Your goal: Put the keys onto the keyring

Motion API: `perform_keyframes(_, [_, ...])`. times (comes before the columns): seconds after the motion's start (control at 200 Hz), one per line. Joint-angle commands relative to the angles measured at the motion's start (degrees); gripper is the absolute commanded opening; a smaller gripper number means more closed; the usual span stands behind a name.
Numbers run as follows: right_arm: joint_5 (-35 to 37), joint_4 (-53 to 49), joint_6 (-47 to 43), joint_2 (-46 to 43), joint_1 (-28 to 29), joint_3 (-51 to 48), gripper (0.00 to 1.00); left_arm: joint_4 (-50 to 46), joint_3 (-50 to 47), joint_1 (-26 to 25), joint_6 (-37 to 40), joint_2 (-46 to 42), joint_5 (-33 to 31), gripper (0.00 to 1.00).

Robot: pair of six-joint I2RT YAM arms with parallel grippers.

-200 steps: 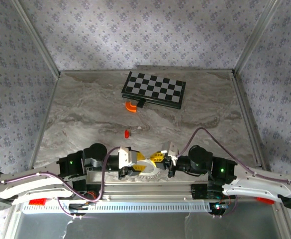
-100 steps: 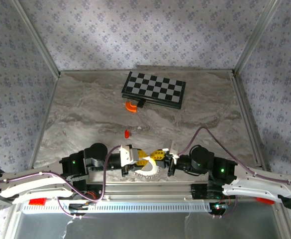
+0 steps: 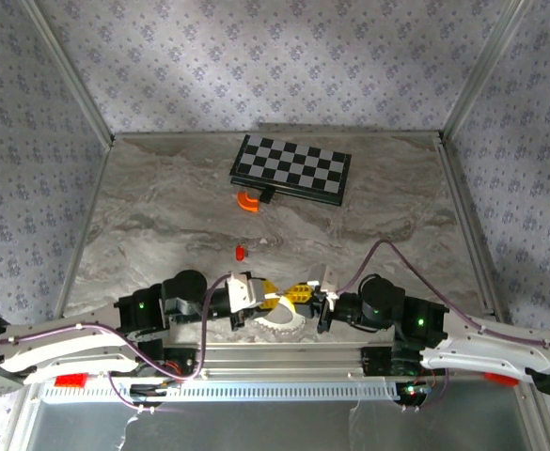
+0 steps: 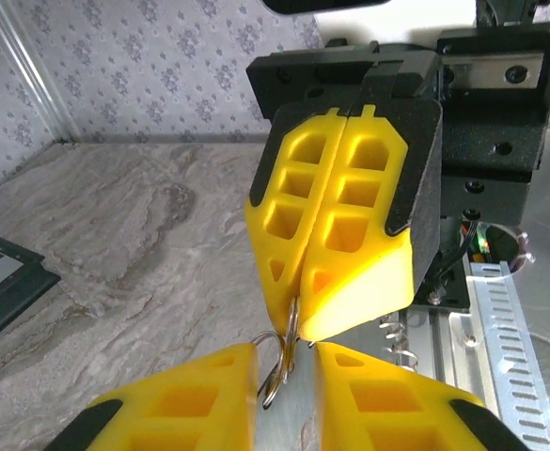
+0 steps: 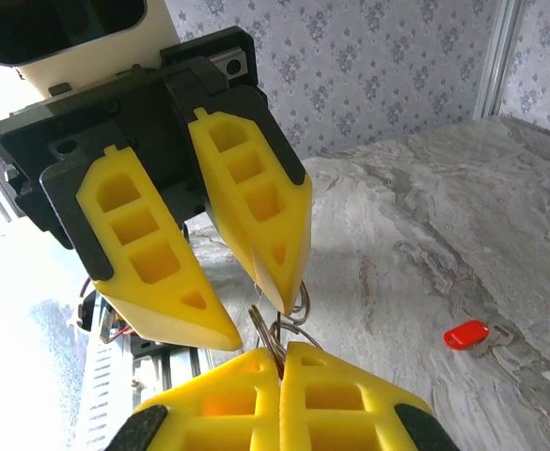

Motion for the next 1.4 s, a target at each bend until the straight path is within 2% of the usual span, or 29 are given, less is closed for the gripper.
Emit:
perform_keyframes(0.0, [-0.08,3.33,0.26,-1.08,0.28,0.20,0.00,-0.06,1.75,-0.21,0.98,0.55,-0.09,0.19])
perform_keyframes(0.16, [0.27,2.75,0.24,-1.00,0.29,0.20,0.00,-0.10,1.93,-0.20,0.96,0.22,0.36,0.11])
perform_keyframes(0.39, [0.57,2.59,0.32,-0.67,0.36,0.19,0.00,-0.47,2.14,-0.21,1.05,0.40,1.49,0.07])
perform_keyframes(0.475, [0.93,1.87,0.41,0.00,0.42,0.68,0.00,-0.54,2.49,-0.20,1.18,0.93,2.04,0.00])
perform_keyframes(0.71, [2.60,-3.73,-0.01,2.16,1.40,3.57,0.00,-3.40,3.78,-0.19,1.80,0.98,1.98,0.00])
perform_keyframes(1.134, [0.88,-17.08,-1.28,2.17,5.19,8.82,0.34,-16.35,9.12,-0.21,4.02,2.75,2.79,0.00])
perform_keyframes(1.399, [1.94,-19.00,-1.85,2.68,5.65,9.65,0.36,-23.58,12.77,-0.06,4.97,3.97,4.19,0.00])
